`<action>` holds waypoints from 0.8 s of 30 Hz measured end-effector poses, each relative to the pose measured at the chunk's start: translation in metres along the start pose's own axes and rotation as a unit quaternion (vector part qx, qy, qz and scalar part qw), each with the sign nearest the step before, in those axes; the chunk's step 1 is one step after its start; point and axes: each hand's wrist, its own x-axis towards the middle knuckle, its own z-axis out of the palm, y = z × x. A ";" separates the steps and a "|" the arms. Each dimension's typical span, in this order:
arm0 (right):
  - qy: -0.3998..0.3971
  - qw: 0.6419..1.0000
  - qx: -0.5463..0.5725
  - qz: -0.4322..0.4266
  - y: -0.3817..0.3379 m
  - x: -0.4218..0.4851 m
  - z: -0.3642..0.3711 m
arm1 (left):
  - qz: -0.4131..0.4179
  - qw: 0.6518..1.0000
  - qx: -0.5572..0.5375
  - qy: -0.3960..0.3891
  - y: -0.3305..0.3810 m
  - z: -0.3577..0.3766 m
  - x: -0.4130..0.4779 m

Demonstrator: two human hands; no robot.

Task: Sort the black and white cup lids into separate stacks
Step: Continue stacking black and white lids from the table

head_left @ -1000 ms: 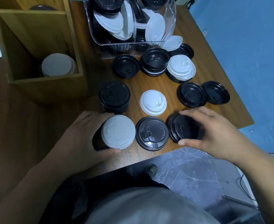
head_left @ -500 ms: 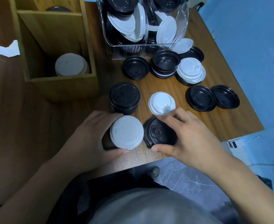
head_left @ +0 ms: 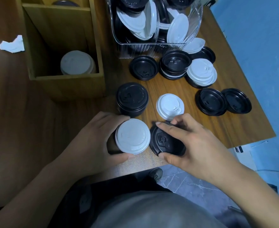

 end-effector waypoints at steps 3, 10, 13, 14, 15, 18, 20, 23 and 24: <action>-0.006 1.000 0.001 -0.010 0.001 -0.002 0.005 | -0.003 1.000 0.003 -0.003 0.000 0.000 0.000; -0.011 0.999 -0.025 -0.035 0.008 0.000 0.005 | -0.011 1.000 0.004 -0.008 0.001 -0.001 0.000; 0.020 0.995 0.094 -0.009 0.012 0.002 -0.005 | -0.009 1.000 0.003 -0.006 0.001 -0.001 0.000; 0.029 0.990 0.140 0.003 0.013 0.004 -0.009 | -0.009 1.000 0.003 -0.006 0.001 -0.001 0.000; 0.032 0.984 0.176 0.015 0.015 0.005 -0.013 | -0.010 1.000 0.003 -0.007 0.001 -0.001 0.000; 0.016 0.973 0.225 0.044 0.016 0.007 -0.017 | -0.010 1.000 0.004 -0.008 0.000 -0.001 0.000; 0.001 0.970 0.236 0.052 0.015 0.006 -0.014 | -0.007 1.000 0.003 -0.006 0.000 -0.001 0.000; -0.017 0.974 0.220 0.061 0.013 0.003 -0.008 | -0.003 1.000 0.000 -0.004 0.001 -0.001 0.000; -0.021 0.977 0.205 0.062 0.010 0.003 -0.007 | -0.002 1.000 0.000 -0.003 0.001 0.000 0.001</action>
